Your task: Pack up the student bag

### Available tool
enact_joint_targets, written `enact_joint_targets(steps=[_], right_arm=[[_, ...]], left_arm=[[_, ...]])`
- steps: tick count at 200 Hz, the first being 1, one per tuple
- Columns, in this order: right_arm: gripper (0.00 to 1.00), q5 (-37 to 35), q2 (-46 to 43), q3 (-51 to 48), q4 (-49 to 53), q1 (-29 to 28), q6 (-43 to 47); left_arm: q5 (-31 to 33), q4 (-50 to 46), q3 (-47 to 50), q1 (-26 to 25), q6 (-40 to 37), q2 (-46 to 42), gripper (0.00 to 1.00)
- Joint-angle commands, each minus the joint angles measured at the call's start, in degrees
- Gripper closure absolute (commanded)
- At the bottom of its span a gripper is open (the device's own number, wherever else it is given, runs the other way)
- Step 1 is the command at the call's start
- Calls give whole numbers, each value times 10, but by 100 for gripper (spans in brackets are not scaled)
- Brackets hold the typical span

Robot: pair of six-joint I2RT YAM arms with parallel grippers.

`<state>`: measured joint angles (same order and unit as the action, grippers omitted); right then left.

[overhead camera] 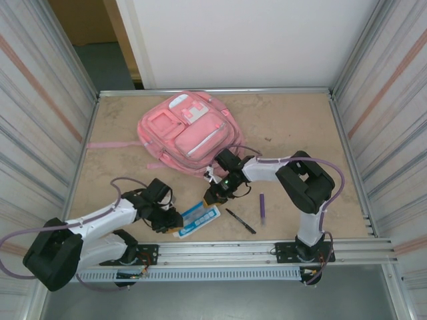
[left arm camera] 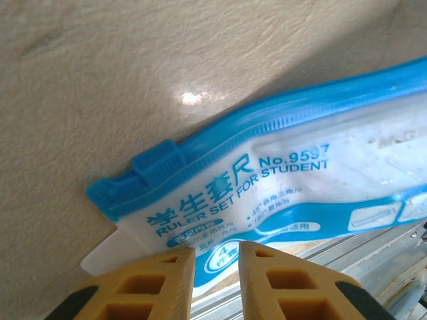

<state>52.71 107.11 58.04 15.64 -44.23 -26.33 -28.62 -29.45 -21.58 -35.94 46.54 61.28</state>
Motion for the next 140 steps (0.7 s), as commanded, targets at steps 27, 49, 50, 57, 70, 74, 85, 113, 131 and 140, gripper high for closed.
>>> enact_joint_targets(steps=[27, 49, 50, 57, 70, 74, 85, 113, 131, 140], right_arm=[[100, 21, -85, -34, -20, 32, -26], [100, 43, -151, -50, -19, 97, -40], [100, 45, -154, -50, -19, 100, -41], [100, 55, -175, -52, -18, 123, -46], [100, 66, -209, -53, -4, 164, -52], [100, 66, -219, -52, 2, 177, -52], [100, 68, -244, -54, 8, 214, -58], [100, 39, -308, -71, 7, 339, -104], [100, 20, -353, -98, -10, 426, -142], [100, 13, -371, -110, -18, 465, -156]], left_arm=[[62, -22, -46, 6, -41, -86, 62], [98, -15, -86, 5, -80, -156, 60], [100, -15, -87, 5, -82, -159, 60], [116, -7, -99, 5, -101, -177, 57], [149, 30, -113, 4, -150, -205, 52], [157, 44, -118, 5, -171, -210, 49], [185, 77, -138, 4, -221, -213, 45], [249, 98, -204, 3, -325, -134, 38], [250, 69, -274, 3, -386, -34, 38], [243, 56, -312, -1, -424, 17, 38]])
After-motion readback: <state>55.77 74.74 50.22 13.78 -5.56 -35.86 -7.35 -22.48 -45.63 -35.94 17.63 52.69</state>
